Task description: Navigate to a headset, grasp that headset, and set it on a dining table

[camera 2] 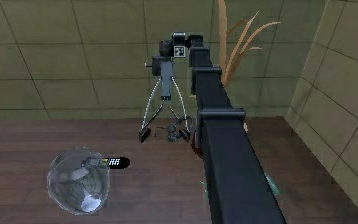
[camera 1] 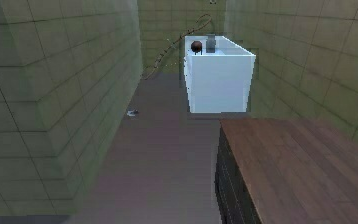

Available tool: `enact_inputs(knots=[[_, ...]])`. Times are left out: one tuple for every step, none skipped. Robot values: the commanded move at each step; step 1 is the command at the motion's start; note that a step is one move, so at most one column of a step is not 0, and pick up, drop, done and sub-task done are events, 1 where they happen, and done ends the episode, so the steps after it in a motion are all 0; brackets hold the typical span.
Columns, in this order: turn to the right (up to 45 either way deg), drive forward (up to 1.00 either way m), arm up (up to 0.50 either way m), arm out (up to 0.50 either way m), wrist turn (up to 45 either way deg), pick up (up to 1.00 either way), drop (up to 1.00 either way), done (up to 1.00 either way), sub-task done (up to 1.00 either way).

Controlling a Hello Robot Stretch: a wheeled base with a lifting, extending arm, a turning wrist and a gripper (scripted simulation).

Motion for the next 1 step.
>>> enact_inputs(knots=[[0.0, 0.0, 0.0, 0.0, 45.0, 0.0, 0.0, 0.0, 0.0]])
